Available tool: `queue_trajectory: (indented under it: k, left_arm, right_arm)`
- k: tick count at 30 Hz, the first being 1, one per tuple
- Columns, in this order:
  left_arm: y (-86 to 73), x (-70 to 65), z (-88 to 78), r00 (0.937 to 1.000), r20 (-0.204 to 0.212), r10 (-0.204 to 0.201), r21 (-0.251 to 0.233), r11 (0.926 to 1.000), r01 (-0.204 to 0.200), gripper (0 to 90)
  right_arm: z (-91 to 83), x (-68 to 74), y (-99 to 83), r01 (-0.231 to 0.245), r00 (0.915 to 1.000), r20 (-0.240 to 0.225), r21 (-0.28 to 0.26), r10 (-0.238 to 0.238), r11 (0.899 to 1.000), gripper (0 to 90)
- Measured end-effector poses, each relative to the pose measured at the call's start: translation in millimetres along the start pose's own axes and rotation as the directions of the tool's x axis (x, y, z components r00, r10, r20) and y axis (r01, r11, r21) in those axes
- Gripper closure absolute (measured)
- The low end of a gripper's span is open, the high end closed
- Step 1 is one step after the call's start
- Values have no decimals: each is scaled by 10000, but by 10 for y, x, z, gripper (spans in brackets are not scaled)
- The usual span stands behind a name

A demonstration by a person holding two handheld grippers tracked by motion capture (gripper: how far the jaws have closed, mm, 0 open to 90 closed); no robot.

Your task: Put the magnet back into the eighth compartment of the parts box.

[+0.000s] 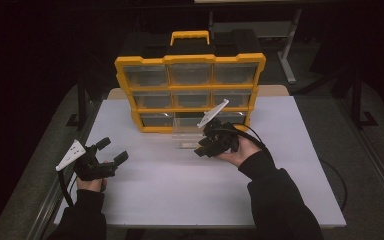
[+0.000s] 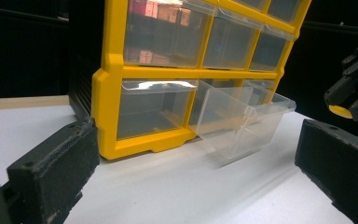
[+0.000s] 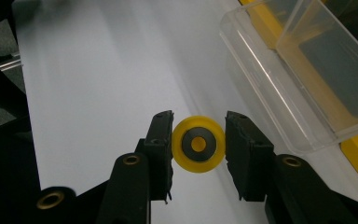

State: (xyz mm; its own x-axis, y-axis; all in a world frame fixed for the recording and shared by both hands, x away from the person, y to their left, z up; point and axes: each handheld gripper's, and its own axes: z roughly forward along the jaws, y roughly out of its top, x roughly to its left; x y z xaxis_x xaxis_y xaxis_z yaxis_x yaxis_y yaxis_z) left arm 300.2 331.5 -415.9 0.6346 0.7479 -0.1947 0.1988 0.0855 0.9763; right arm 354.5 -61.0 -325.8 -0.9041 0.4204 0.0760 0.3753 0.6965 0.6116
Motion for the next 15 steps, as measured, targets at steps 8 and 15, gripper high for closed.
queue_trajectory:
  k: [8,15]
  left_arm:
    - [1,2,1,10000,4,12,4,10000,-12,0]
    - [0,2,5,10000,21,24,40,10000,-24,0]
  right_arm:
    - [-70,-66,82,22,9999,149,-7,-22,10000,617]
    - [-70,-120,132,-4,10000,88,12,4,10000,617]
